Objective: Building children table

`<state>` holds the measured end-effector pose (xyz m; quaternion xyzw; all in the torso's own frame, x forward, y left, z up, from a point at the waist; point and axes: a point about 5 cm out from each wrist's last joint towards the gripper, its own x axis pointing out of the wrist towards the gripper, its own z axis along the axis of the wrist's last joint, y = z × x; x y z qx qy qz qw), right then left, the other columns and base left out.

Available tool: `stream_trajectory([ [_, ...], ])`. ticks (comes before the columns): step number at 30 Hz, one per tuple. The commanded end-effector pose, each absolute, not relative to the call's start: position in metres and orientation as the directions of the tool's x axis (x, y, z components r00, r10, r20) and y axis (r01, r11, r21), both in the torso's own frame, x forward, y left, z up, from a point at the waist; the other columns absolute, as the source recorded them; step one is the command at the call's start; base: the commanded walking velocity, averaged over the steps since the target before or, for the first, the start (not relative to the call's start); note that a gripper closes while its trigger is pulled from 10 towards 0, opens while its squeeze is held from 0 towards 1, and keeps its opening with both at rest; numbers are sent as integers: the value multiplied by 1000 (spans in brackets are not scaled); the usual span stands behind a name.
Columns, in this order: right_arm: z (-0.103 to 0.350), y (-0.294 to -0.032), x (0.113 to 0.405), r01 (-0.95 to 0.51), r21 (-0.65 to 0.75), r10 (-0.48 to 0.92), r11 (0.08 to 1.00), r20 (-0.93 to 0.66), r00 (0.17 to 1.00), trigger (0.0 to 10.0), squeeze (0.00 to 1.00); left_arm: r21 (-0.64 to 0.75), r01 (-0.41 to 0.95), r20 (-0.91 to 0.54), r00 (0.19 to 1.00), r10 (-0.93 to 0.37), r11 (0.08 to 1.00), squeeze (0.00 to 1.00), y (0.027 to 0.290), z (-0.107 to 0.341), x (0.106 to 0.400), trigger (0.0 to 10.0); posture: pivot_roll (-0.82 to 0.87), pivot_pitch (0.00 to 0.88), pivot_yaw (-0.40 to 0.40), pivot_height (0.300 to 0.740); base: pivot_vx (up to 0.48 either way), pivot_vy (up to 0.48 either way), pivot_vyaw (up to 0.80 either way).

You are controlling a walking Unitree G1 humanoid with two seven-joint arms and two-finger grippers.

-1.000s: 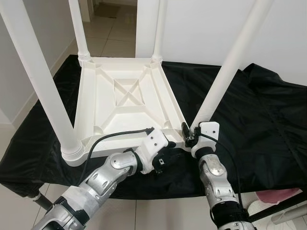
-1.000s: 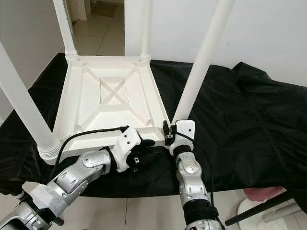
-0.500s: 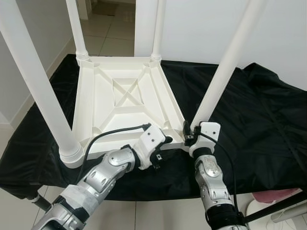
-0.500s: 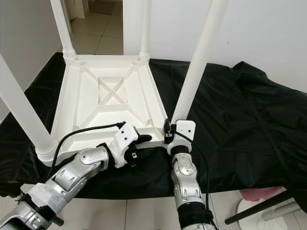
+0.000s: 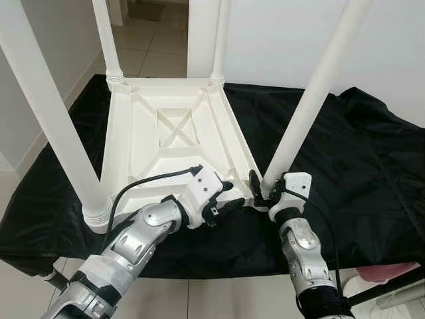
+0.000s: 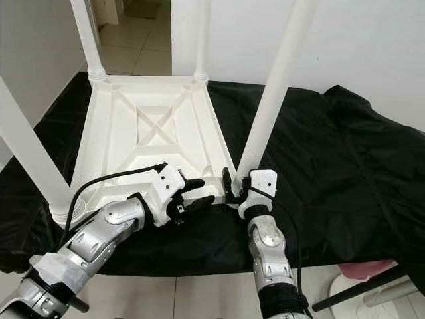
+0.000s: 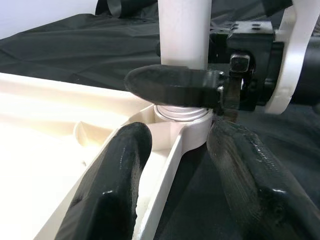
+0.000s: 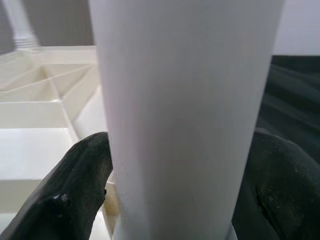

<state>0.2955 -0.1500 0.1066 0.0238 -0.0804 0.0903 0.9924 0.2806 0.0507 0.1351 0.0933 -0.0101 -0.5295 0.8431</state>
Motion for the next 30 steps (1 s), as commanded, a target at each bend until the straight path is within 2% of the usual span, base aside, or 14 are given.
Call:
stream_trajectory([
  [1, 105, -153, 292, -231, 37, 221, 972, 176, 959, 10000, 0, 185, 893, -87, 431, -898, 410, 0, 52, 134, 280, 10000, -2, 0, -63, 740, 0, 0, 0],
  [12, 112, -165, 290, -417, -10, 410, 909, 198, 890, 10000, 0, 124, 898, -104, 435, -894, 422, 0, 53, 128, 277, 10000, -13, 0, -49, 740, 0, 0, 0],
  [20, 119, -183, 304, -579, -134, 592, 804, 90, 801, 10000, 0, 114, 899, -119, 434, -893, 422, 0, 50, 130, 282, 10000, -10, 0, -42, 740, 0, 0, 0],
  [28, 118, -181, 308, -621, -155, 634, 768, 53, 771, 10000, 0, 113, 900, -120, 433, -893, 421, 0, 47, 131, 282, 10000, -6, 0, -45, 740, 0, 0, 0],
  [29, 116, -181, 307, -632, -157, 645, 759, 41, 763, 3922, 0, 116, 899, -120, 434, -893, 421, 0, 47, 131, 282, 10000, -5, 0, -49, 740, 0, 0, 0],
  [30, 116, -181, 307, -632, -157, 645, 759, 41, 763, 3922, 0, 116, 899, -120, 434, -893, 421, 0, 47, 131, 282, 10000, -5, 0, -49, 740, 0, 0, 0],
])
